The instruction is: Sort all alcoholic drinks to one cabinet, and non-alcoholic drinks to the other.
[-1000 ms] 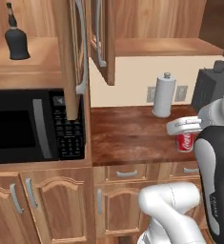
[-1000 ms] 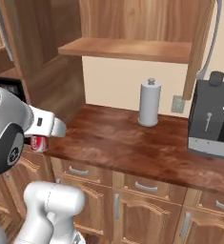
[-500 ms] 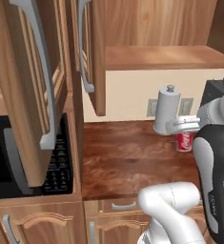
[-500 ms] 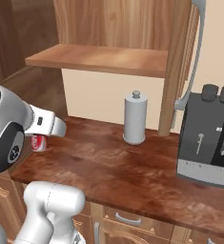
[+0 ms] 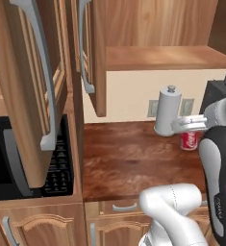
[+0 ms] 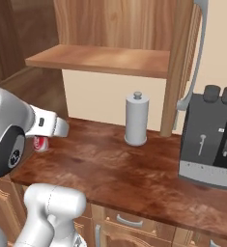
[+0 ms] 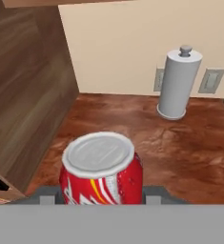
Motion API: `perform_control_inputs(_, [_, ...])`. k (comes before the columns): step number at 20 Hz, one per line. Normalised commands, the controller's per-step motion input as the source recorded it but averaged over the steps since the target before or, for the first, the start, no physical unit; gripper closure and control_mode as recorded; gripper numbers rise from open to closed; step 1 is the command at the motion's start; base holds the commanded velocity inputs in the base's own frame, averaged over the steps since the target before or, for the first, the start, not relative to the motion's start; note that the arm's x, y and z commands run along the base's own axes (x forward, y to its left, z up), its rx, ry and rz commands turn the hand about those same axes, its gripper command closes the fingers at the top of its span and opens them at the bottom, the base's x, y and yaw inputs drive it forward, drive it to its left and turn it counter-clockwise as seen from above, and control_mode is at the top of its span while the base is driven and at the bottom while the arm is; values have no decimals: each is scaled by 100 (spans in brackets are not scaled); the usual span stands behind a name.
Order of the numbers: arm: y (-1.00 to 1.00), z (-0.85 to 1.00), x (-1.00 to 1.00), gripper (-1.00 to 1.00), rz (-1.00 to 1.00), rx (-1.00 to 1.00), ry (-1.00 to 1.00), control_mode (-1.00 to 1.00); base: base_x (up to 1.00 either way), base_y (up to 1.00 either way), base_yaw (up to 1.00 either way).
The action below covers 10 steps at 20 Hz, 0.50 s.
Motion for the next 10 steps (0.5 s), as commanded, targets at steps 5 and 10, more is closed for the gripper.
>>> perform_control_inputs(5, [-23,78,-15,100,0,0,-26,-100,0,0,0])
perform_control_inputs(10, [-5,94,0,100,0,0,-24,-100,0,0,0])
